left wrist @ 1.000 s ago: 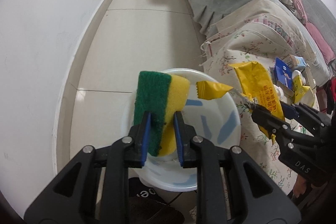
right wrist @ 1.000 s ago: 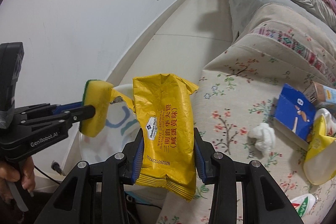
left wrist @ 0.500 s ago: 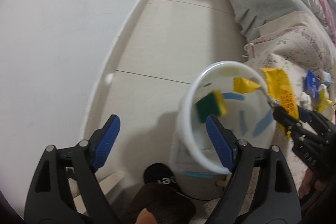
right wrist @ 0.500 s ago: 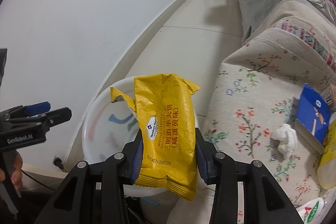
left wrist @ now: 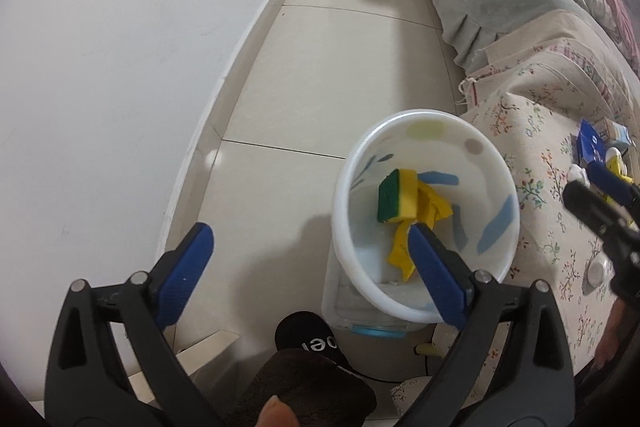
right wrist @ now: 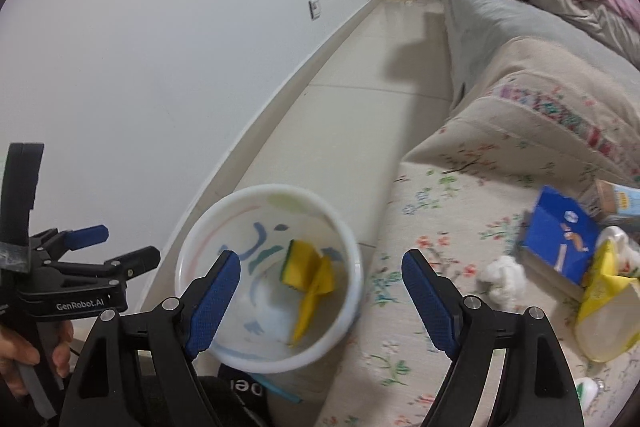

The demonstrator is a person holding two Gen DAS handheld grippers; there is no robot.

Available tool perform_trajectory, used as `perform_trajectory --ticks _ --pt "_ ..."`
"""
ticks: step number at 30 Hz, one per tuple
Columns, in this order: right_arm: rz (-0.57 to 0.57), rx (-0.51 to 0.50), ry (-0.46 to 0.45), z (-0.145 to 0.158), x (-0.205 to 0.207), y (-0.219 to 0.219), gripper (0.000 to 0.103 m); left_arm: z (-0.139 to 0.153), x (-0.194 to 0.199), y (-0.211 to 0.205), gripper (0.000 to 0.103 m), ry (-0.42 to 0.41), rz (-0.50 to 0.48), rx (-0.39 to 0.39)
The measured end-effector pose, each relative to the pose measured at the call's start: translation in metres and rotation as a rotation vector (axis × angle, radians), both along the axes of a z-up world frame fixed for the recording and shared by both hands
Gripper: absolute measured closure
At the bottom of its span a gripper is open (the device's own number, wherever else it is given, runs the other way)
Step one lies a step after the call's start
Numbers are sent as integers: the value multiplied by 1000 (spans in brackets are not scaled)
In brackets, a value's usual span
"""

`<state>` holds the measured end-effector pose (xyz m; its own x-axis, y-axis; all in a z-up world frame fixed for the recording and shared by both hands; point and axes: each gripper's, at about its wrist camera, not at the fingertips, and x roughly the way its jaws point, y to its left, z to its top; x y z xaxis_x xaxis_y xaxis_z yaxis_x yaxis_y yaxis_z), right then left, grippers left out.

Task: Collect trash
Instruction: 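Carry both items over the white bin and open both grippers to drop them, then move both grippers back toward the remaining trash on the bed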

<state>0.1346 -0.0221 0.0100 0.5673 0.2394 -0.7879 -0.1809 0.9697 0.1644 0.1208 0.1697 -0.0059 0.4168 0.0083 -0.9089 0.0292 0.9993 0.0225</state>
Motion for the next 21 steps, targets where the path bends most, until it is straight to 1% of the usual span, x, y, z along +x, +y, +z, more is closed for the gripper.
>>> perform_trajectory --ticks 2,5,10,16,21 --pt "-12 -9 -12 7 -5 -10 19 1 -1 -6 5 -6 -11 -2" --pt "-33 -25 -27 20 -24 -21 19 5 -3 -14 5 -16 -25 -8" --pt "-72 -38 -48 35 -39 -44 19 11 -7 -25 5 -29 -38 -31" --pt "-107 -47 -46 41 -56 -71 18 16 -12 -42 5 -38 -64 -36" --pt "-154 -42 -33 44 -63 -103 18 17 -13 -55 5 -37 -88 -31"
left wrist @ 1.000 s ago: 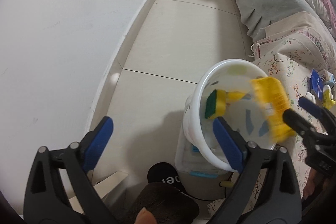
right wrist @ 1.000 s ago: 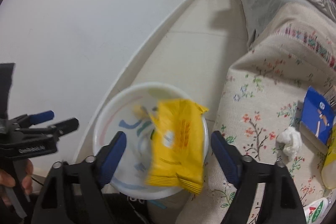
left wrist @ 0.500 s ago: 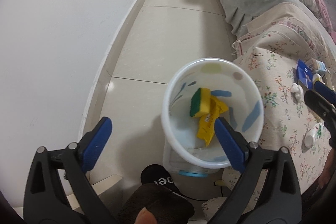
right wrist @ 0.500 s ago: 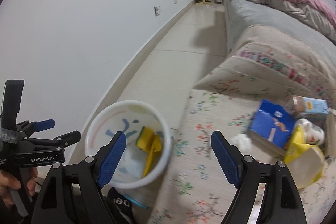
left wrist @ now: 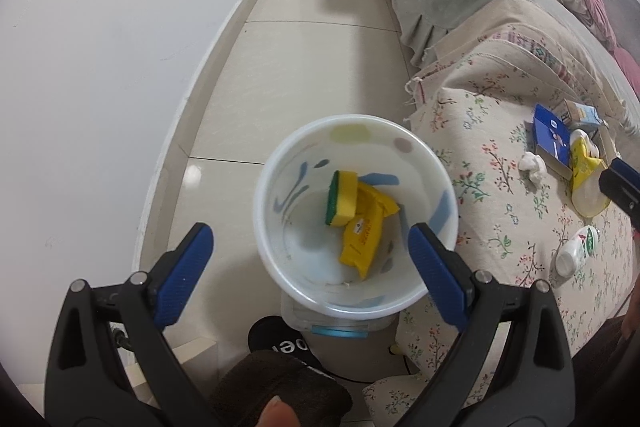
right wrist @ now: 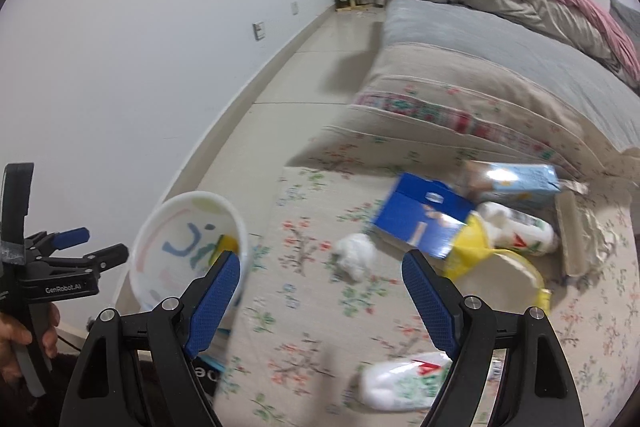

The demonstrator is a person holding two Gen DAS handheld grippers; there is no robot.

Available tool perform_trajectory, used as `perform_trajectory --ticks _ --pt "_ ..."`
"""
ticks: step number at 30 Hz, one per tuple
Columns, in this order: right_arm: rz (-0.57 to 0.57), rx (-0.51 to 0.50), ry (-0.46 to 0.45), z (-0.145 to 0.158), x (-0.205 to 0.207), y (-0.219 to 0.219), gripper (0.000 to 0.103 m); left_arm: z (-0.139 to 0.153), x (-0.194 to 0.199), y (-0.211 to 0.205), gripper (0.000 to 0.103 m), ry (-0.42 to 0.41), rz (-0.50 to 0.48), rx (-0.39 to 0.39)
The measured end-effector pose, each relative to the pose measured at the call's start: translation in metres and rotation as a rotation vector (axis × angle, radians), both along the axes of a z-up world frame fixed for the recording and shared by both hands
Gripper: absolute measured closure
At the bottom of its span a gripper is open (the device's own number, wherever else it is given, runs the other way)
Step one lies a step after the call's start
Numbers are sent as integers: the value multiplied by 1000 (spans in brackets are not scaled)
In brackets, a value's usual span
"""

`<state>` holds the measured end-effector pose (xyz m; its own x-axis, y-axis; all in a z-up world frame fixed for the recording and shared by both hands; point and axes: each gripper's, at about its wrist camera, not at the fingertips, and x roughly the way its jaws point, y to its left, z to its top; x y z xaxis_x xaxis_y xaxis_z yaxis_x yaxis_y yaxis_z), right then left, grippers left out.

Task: Collect trash
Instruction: 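Move both grippers back toward the remaining trash on the bed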

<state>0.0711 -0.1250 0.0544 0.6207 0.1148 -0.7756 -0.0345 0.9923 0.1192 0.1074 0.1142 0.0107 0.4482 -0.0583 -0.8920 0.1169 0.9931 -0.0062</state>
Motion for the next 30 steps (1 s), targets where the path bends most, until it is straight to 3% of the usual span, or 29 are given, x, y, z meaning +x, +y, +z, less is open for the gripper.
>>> perform_trajectory --ticks 16,30 --pt "-186 -29 -2 7 -24 -113 18 0 7 -58 5 18 -58 -9" --pt "-395 7 22 -7 -46 -212 18 1 19 -139 5 26 -177 13"
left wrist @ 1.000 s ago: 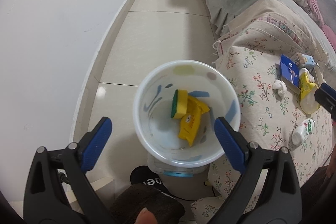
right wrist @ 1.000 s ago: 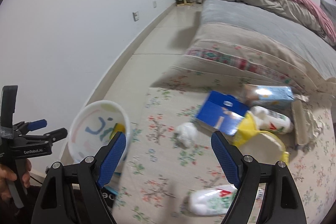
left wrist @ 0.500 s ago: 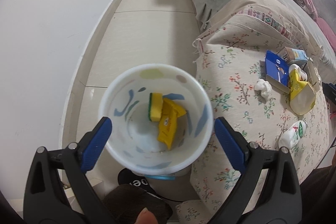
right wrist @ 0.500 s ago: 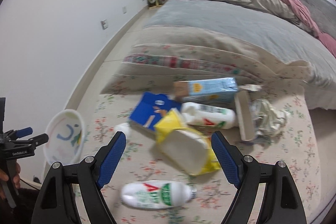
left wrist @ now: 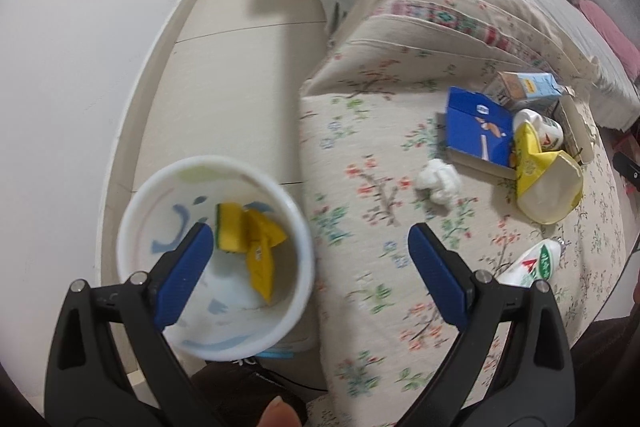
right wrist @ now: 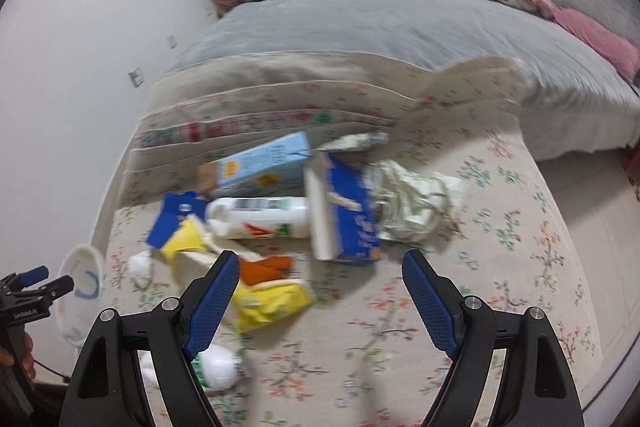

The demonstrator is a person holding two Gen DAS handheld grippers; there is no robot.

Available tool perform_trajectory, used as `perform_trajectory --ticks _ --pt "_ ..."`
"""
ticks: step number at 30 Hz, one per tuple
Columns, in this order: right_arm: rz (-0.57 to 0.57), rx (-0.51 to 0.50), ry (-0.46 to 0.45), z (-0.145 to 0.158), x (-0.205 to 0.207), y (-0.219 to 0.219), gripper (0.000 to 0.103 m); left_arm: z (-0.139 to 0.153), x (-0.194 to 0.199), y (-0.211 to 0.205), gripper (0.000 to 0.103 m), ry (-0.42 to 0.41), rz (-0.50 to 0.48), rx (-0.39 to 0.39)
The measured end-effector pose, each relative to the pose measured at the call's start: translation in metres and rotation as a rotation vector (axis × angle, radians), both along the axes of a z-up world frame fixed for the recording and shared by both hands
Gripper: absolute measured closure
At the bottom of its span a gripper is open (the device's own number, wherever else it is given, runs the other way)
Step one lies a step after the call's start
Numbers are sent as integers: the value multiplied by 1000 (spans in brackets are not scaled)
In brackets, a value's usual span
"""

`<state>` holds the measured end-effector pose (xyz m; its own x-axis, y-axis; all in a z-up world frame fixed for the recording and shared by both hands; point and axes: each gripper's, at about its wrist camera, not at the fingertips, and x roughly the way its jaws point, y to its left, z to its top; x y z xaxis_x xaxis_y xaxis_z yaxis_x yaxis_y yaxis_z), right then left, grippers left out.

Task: Collect trash
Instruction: 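Move both grippers back toward the remaining trash on the bed, then grasp the crumpled white plastic bag with the right gripper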

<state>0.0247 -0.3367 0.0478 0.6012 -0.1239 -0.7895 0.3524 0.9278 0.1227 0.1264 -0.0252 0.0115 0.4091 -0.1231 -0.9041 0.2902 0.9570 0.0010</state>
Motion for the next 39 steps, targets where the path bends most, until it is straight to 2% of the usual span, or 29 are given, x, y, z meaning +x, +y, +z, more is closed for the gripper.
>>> perform_trajectory --ticks 11,14,18,21,24,31,36,37,39 --pt "-21 -8 71 -5 15 -64 18 -6 22 -57 5 31 -97 -6" --pt "-50 23 77 -12 22 -83 18 -10 32 -66 5 54 -109 -37" --pt "-80 134 94 -31 35 -100 20 -16 47 -74 5 89 -112 -84" --pt "-70 148 120 -41 45 -102 24 -21 59 -82 6 121 -114 -120" --pt "-63 153 146 -50 53 -106 27 -28 68 -91 15 153 -126 -149" --pt "-68 233 166 -67 64 -117 38 -47 82 -102 38 240 -137 -237" --pt "-56 278 170 -79 72 -118 49 -46 84 -115 46 228 -163 -238" --pt "-55 277 171 -80 73 -118 50 -46 83 -117 49 222 -171 -232" --pt "-52 274 165 -81 75 -117 57 -45 81 -122 63 219 -188 -226"
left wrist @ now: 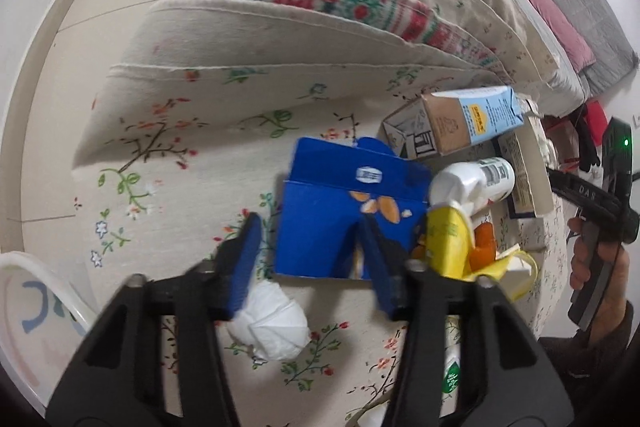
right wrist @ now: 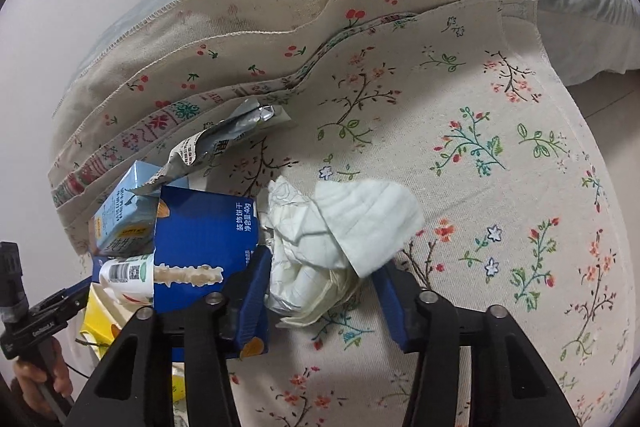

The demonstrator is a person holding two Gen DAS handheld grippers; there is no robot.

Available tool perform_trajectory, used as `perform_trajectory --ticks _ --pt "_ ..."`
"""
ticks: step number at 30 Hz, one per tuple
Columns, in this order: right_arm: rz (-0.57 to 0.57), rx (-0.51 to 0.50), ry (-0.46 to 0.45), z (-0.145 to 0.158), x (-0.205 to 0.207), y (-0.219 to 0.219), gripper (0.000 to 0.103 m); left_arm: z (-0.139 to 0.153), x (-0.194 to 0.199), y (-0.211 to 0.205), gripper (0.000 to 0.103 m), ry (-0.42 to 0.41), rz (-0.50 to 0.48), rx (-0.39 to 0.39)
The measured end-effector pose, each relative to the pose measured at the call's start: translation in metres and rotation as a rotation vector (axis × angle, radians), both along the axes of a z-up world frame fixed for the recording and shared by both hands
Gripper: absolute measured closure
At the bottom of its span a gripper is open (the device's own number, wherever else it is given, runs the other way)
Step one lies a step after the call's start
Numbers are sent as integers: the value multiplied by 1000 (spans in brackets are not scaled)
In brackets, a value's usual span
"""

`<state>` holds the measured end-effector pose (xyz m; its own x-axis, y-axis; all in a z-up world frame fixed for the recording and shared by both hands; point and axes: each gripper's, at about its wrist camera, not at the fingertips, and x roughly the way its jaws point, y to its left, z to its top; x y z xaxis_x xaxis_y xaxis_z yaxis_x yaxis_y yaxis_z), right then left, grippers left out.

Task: Collect trash
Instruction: 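Grasp the crumpled white plastic bag with the right gripper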

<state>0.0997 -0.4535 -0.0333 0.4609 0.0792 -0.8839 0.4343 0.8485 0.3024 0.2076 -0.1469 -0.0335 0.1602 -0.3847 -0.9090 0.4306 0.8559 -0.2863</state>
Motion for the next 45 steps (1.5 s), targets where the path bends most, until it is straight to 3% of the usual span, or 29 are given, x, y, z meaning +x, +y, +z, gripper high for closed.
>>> perform_trajectory --ticks 6,8,18,19,21,22,23,28,31,33,35,45 --pt "61 -50 33 4 4 12 69 3 -7 -6 86 -1 -12 7" --pt "71 -66 37 10 4 20 71 7 -10 -7 102 -29 -11 13" --pt "69 -83 -69 53 -15 33 72 32 -31 -20 103 -144 -26 -13" --pt "70 -84 -80 57 -17 34 72 33 -31 -19 101 -149 -38 -8" --pt "73 -86 -98 65 -22 36 72 30 -29 -19 78 -156 -63 58" --pt "75 -85 -107 69 -25 37 72 29 -29 -19 51 -163 -72 76" --pt "77 -84 -112 72 -28 39 72 28 -32 -19 36 -176 -84 89" --pt "79 -85 -118 76 -37 35 72 23 -41 -12 35 -215 -150 120" --pt "83 -79 -116 75 -33 30 72 12 -48 -13 35 -238 -201 179" --pt "83 -75 -111 74 -33 28 72 3 -53 -14 38 -253 -223 204" --pt "83 -74 -105 73 -33 30 72 -3 -54 -14 49 -262 -221 209" --pt "82 -79 -97 71 -32 30 72 -7 -44 -4 86 -234 -169 73"
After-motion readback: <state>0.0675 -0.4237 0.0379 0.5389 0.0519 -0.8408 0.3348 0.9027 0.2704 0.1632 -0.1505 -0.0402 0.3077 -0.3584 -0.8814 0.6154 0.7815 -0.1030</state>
